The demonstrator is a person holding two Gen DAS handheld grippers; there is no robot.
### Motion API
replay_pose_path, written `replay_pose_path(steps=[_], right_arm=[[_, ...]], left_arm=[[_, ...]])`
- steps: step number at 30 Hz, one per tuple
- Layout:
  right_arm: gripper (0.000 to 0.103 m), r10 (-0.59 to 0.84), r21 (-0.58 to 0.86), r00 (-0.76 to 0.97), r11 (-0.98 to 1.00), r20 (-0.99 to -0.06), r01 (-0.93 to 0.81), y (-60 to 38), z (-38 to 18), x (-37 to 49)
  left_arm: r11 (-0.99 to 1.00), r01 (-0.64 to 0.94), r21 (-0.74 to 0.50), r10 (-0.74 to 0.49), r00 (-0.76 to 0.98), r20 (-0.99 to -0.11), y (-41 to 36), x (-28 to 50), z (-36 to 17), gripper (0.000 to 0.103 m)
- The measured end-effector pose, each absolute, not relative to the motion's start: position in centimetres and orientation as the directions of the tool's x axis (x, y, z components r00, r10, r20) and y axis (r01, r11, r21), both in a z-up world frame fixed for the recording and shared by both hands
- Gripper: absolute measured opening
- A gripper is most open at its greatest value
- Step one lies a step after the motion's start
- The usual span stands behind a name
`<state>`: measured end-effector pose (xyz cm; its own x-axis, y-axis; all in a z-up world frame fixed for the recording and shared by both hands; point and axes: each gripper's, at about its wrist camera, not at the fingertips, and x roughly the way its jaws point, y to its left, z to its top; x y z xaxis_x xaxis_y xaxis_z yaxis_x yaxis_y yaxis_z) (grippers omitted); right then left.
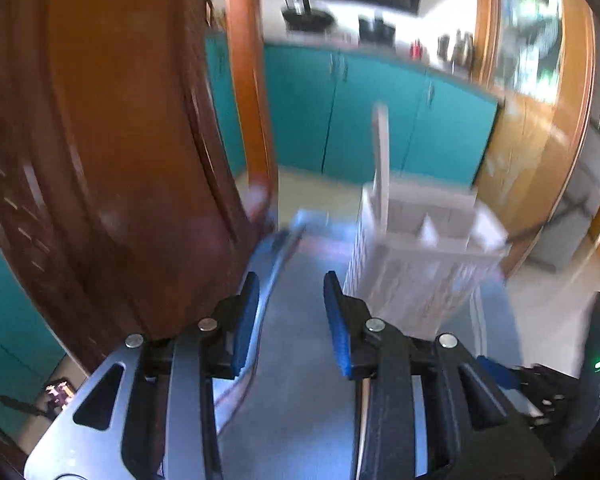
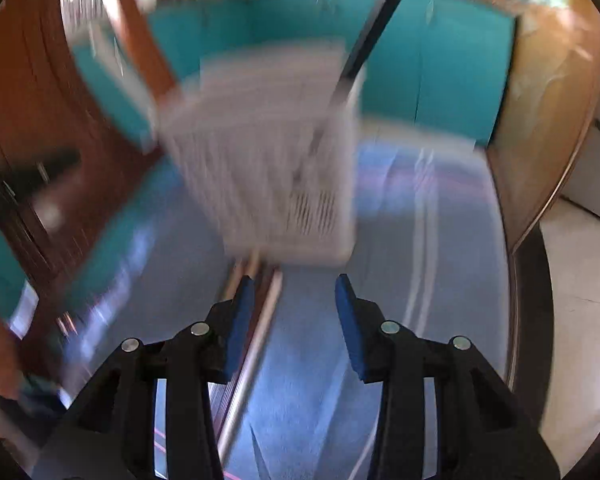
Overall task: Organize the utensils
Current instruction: 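Open both tools to drop the chopsticks into the white basket, then move both tools back down to the remaining chopsticks on the cloth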
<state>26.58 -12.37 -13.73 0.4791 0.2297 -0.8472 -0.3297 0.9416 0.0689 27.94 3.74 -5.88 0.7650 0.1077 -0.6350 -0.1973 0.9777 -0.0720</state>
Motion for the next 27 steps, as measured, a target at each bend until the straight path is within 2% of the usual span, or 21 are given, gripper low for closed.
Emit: replay_pose_path(steps=[3, 4, 8, 13, 16, 22, 27], right_arm=[[0.042, 0.184, 0.042, 0.393, 0.939, -0.901, -0.342, -10.5, -16.6, 27.0], [0.042, 0.187, 0.047, 0.387, 0.938, -0.903, -0.343, -10.2, -17.0, 27.0], [0.042, 0.201, 0.067, 0.380, 0.939, -0.903, -0.338, -9.8, -17.1, 26.9], [0.042, 0.200, 0.100, 0.343, 0.952, -0.918, -0.288, -11.3, -16.8, 27.7], [0.036, 0.145, 0.045, 0.364, 0.962, -0.920, -0.269, -11.5, -16.8, 27.7], [0.036, 0.249, 0.143, 0.370, 0.946, -0.895, -0.292, -10.8, -16.2, 27.0], [0.036, 0.214, 0.082, 0.392, 0.941, -0.895, -0.327, -8.1, -16.5, 26.1]], left_arm=[[0.979, -0.191, -0.067, 0.094, 0.723, -0.685, 3.9, 28.3, -7.3, 0.040], [0.979, -0.189, -0.070, 0.089, 0.715, -0.693, 4.0, 28.4, -7.5, 0.044], [0.982, -0.180, -0.058, 0.085, 0.694, -0.715, 4.2, 28.6, -7.9, 0.048], [0.984, -0.176, -0.038, 0.087, 0.650, -0.755, 4.4, 29.6, -8.7, 0.049], [0.983, -0.178, -0.040, 0.080, 0.619, -0.781, 4.7, 30.0, -9.6, 0.051], [0.983, -0.176, -0.045, 0.072, 0.607, -0.791, 4.6, 30.2, -10.1, 0.055], [0.987, -0.158, -0.024, 0.077, 0.600, -0.796, 3.8, 30.2, -10.4, 0.057]])
